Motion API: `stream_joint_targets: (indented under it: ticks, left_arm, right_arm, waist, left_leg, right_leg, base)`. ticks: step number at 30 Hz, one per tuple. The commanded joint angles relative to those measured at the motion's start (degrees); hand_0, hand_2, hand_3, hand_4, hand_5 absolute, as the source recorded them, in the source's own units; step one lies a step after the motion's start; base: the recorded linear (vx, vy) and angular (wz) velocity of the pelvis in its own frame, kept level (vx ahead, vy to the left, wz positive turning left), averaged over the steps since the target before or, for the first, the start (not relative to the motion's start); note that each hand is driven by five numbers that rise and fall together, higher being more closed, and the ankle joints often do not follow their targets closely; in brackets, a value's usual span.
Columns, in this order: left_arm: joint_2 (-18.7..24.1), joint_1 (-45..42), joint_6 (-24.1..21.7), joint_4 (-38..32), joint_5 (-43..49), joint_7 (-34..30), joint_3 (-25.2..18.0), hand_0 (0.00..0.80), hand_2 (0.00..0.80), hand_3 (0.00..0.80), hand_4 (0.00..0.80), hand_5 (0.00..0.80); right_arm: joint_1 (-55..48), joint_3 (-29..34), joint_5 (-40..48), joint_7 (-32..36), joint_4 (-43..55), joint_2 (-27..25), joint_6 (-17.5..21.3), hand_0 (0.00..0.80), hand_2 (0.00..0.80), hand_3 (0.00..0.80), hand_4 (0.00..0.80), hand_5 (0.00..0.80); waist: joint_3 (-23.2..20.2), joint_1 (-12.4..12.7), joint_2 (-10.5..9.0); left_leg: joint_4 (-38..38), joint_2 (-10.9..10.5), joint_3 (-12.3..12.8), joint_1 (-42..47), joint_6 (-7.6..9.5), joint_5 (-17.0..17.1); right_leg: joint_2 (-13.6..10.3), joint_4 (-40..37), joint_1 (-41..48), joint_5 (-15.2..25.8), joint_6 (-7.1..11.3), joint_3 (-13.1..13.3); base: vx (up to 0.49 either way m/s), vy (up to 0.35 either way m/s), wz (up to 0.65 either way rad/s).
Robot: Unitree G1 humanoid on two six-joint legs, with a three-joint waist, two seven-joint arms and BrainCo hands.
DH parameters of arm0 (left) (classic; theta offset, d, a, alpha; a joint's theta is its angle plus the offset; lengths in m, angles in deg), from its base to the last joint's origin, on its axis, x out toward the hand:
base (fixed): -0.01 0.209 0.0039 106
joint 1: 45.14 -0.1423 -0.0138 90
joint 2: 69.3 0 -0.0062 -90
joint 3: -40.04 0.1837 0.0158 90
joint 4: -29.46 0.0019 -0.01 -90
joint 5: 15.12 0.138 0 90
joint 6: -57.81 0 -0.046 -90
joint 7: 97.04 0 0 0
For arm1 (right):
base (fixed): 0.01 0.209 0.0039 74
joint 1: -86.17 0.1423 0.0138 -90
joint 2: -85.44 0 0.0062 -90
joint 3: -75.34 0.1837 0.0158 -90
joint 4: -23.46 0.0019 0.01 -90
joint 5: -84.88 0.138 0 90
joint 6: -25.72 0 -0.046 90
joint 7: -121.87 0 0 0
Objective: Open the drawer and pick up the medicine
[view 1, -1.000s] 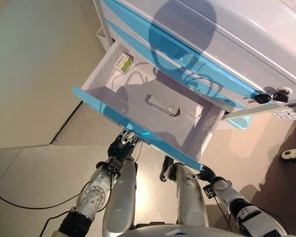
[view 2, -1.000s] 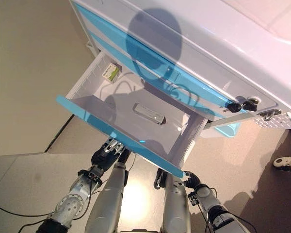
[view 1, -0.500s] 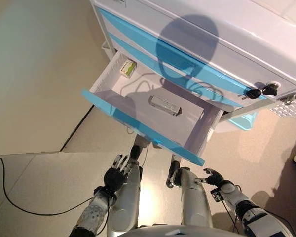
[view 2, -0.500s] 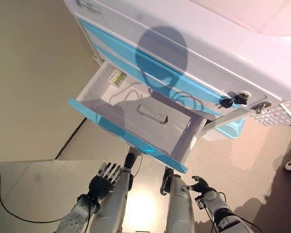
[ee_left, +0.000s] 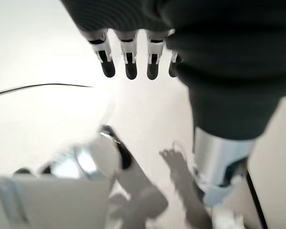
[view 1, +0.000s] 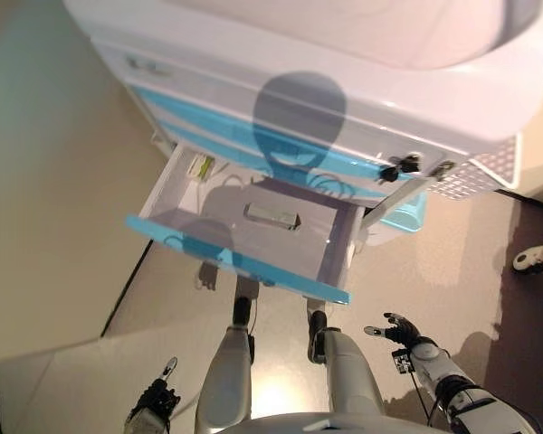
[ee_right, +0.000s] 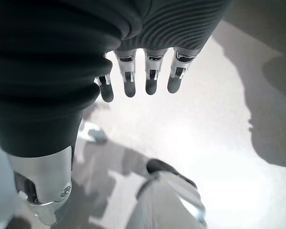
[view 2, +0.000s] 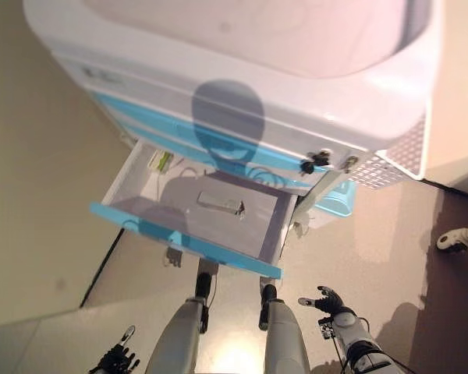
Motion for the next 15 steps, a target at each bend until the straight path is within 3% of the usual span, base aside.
stream_joint_targets:
  ticks: [1,7,12,15]
  left_arm:
    - [3.02,1.01,-1.54,2.17,14.51,1.5,1.57,0.0,0.0,0.0,0.0,0.0]
    - [5.39,0.95,-0.76,2.02,24.02,1.16,3.78,0.0,0.0,0.0,0.0,0.0]
    - [6.48,-1.57,-0.26,0.61,32.53,2.38,3.55,0.0,0.0,0.0,0.0,0.0]
    - [5.75,-2.54,0.49,1.14,35.1,1.65,3.04,0.0,0.0,0.0,0.0,0.0]
  right_arm:
    - [-0.98,1.75,4.35,-0.56,0.46,-3.69,1.4,0.0,0.0,0.0,0.0,0.0]
    - [-3.02,5.67,3.58,-1.65,6.6,-7.26,2.08,0.0,0.0,0.0,0.0,0.0]
    - [-7.78,10.43,-5.7,-2.59,29.22,-15.38,1.98,0.0,0.0,0.0,0.0,0.0]
    - [-10.51,13.43,-7.32,1.08,43.51,-19.61,2.37,0.0,0.0,0.0,0.0,0.0]
  waist:
    - [-0.5,-1.61,0.13]
    - [-2.5,-2.66,0.6]
    - [-4.74,-3.68,0.52]
    - [-5.78,-3.88,0.2]
  left_leg:
    - [-2.07,-3.14,1.93,3.49,3.61,-1.69]
    - [-7.95,-3.27,4.8,9.79,3.46,-1.07]
    - [-11.92,-2.91,8.45,15.0,3.78,-1.24]
    - [-13.16,-2.83,9.75,16.99,3.81,-1.48]
  right_leg:
    - [0.17,-9.6,5.99,7.02,2.92,0.79]
    - [0.27,-15.83,10.62,9.37,4.62,2.45]
    - [0.22,-20.9,14.42,12.15,6.31,4.39]
    - [0.19,-22.78,15.93,12.93,6.86,4.91]
  base:
    - [0.09,0.081,-0.3]
    - [0.106,0.097,-0.51]
    - [0.109,0.11,-0.45]
    - [0.07,0.065,-0.3]
